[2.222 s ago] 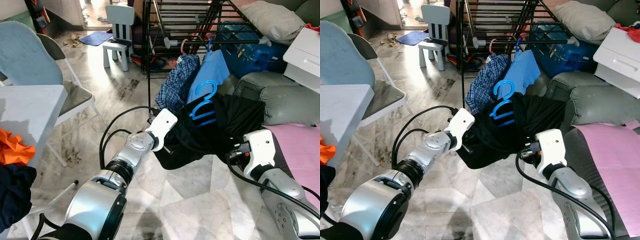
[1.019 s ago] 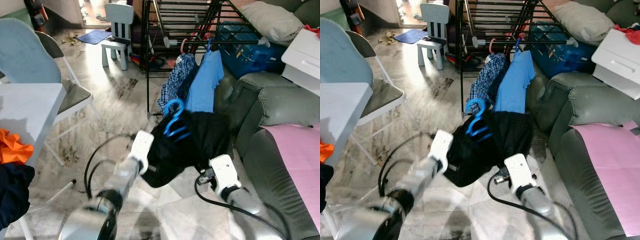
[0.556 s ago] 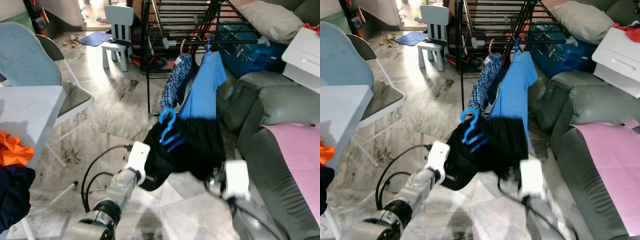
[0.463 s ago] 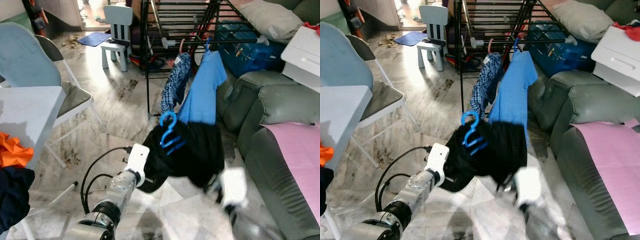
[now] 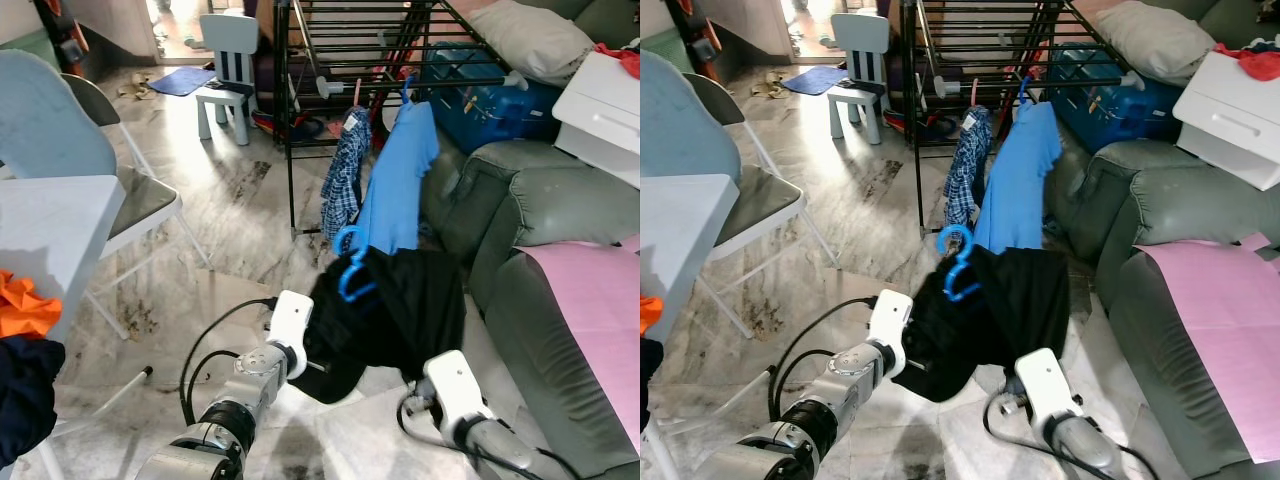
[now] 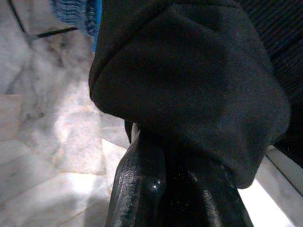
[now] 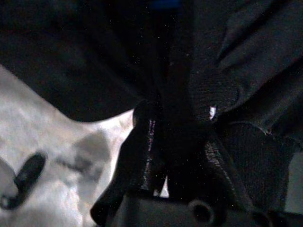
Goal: Hang hanger
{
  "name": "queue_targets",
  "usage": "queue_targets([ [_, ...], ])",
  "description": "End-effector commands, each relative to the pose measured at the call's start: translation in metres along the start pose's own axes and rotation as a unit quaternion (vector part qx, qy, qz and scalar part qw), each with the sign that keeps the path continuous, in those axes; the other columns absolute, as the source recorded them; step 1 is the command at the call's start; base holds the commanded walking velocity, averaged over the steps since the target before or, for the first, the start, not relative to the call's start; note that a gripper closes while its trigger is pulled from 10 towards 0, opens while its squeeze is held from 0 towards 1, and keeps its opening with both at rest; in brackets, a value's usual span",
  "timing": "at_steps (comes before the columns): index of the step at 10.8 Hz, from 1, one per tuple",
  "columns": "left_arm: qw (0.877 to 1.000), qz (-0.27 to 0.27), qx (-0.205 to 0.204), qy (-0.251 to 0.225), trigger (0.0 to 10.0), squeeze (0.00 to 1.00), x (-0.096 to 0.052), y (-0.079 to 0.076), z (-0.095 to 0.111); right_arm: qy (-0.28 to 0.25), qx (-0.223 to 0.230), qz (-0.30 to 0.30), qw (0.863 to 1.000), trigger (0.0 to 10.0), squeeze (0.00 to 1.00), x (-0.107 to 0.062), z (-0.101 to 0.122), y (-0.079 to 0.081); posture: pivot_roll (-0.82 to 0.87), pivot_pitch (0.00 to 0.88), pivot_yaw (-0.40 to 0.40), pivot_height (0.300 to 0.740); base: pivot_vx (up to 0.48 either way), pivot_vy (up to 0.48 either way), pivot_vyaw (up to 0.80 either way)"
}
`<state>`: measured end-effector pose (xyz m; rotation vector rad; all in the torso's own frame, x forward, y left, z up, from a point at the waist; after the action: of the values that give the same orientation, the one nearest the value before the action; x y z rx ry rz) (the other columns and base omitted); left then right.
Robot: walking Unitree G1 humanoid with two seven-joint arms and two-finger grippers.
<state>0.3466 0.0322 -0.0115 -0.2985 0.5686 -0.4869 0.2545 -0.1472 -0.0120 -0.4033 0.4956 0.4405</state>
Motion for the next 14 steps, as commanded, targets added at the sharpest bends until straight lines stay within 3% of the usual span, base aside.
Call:
queue_targets([
  [1, 0.997, -0.016, 0.003, -0.075, 10.0, 0.00, 0.004, -0.010, 0.048, 0.023, -0.010, 0.046, 0.999, 10.0, 1.00, -0.003, -0.012, 0.019, -0.06, 0.000, -0.019, 0.740, 0.000, 0.000, 0.00],
  [5, 0.998, -0.023, -0.006, -0.061, 10.0, 0.00, 0.003, -0.007, 0.043, 0.036, -0.097, 0.083, 0.991, 10.0, 1.00, -0.009, -0.015, 0.020, -0.06, 0.000, -0.015, 0.740, 0.000, 0.000, 0.00],
  [6, 0.998, -0.016, -0.006, -0.058, 10.0, 0.00, 0.002, -0.003, 0.040, 0.004, -0.100, 0.022, 0.995, 10.0, 1.00, -0.003, 0.000, 0.000, -0.06, 0.000, -0.011, 0.740, 0.000, 0.000, 0.00],
  [7, 0.998, -0.008, -0.008, -0.060, 10.0, 0.00, 0.000, 0.002, 0.039, -0.037, -0.054, -0.043, 0.997, 10.0, 1.00, -0.002, 0.019, -0.022, -0.06, 0.000, -0.008, 0.740, 0.000, 0.000, 0.00],
  [8, 0.998, -0.005, -0.007, -0.057, 10.0, 0.00, 0.000, 0.003, 0.038, -0.065, -0.005, -0.064, 0.996, 10.0, 1.00, -0.002, 0.029, -0.028, -0.06, 0.000, -0.006, 0.740, 0.000, 0.000, 0.00],
  [9, 0.998, -0.006, -0.007, -0.056, 10.0, 0.00, 0.000, 0.002, 0.038, -0.090, 0.069, -0.078, 0.990, 10.0, 1.00, -0.001, 0.037, -0.032, -0.06, 0.000, -0.007, 0.740, 0.000, 0.000, 0.00],
  [10, 0.998, -0.008, -0.007, -0.056, 10.0, 0.00, 0.001, 0.001, 0.037, -0.095, 0.103, -0.060, 0.988, 10.0, 1.00, 0.000, 0.038, -0.025, -0.06, 0.000, -0.007, 0.740, 0.000, 0.000, 0.00],
  [11, 0.998, -0.011, -0.007, -0.056, 10.0, 0.00, 0.001, -0.001, 0.038, -0.078, 0.064, -0.033, 0.994, 10.0, 1.00, 0.002, 0.030, -0.011, -0.06, 0.000, -0.009, 0.740, 0.000, 0.000, 0.00],
  [13, 0.997, -0.049, 0.025, -0.062, 10.0, 0.00, 0.000, -0.008, 0.043, -0.075, 0.041, -0.021, 0.996, 10.0, 1.00, -0.001, 0.027, -0.010, -0.06, 0.000, -0.010, 0.740, 0.000, 0.000, 0.00],
  [14, 0.985, -0.113, 0.107, -0.073, 7.5, 0.00, -0.006, -0.021, 0.052, -0.081, -0.001, -0.043, 0.996, 10.0, 1.00, -0.007, 0.029, -0.029, -0.06, 0.000, -0.011, 0.740, 0.000, 0.000, 0.00],
])
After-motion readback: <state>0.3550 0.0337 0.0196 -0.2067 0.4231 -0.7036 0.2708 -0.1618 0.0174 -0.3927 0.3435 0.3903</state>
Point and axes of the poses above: a point about 5 cm out from each wrist's last joint towards the gripper, its own x axis pointing out of the wrist towards the gripper, its own z axis along the axis of the wrist's last joint, y = z × x, the point moved 6 cm from there along x, pointing out of the wrist towards the gripper, and after that the axes turned 15 degrees about -x, right-handed, at the moved point
